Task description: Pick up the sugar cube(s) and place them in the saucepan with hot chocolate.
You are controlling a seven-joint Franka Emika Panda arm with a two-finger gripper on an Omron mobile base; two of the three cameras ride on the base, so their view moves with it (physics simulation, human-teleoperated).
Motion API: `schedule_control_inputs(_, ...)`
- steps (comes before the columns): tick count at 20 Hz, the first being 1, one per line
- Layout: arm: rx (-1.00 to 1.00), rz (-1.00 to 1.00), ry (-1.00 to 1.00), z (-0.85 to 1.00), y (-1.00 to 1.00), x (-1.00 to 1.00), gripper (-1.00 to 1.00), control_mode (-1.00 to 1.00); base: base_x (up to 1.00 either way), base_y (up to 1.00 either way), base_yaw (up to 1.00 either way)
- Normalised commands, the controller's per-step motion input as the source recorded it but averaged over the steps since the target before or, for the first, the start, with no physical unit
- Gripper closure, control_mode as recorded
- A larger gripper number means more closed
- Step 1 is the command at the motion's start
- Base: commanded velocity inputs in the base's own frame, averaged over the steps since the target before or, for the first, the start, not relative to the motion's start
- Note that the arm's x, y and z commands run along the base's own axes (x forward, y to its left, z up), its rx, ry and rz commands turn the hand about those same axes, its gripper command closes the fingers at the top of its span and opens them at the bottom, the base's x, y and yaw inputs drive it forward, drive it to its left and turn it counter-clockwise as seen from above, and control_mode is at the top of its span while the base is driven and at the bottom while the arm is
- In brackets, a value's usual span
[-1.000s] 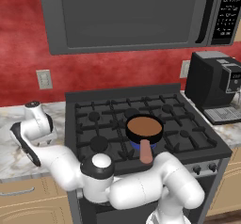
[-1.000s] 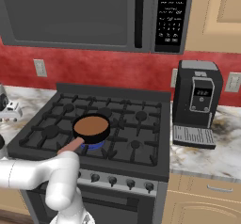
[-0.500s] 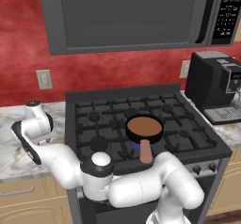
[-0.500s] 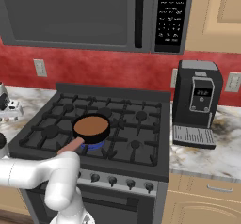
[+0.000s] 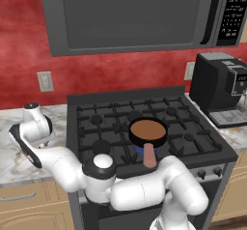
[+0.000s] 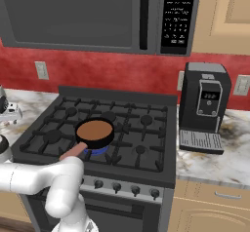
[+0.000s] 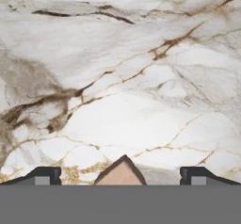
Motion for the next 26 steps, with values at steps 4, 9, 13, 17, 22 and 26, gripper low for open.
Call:
schedule_control_inputs(4, 0.00, 0.05, 0.02, -0.24, 0.00, 0.00, -1.00, -1.00, 0.00, 0.00, 0.00)
schedule_control_inputs(9, 0.00, 0.00, 0.12, -0.23, 0.00, 0.00, -1.00, -1.00, 0.00, 0.00, 0.00)
schedule_control_inputs(13, 0.00, 0.00, 0.16, -0.20, 0.00, -0.01, -1.00, -1.00, 0.00, 0.00, 0.00)
schedule_control_inputs(17, 0.00, 0.00, 0.03, -0.04, 0.00, -0.17, -1.00, -1.00, 0.00, 0.00, 0.00)
schedule_control_inputs(22, -0.01, 0.00, -0.13, -0.03, 0.00, -0.31, -1.00, -1.00, 0.00, 0.00, 0.00)
schedule_control_inputs(26, -0.02, 0.00, -0.11, -0.03, 0.00, -0.12, -1.00, -1.00, 0.00, 0.00, 0.00)
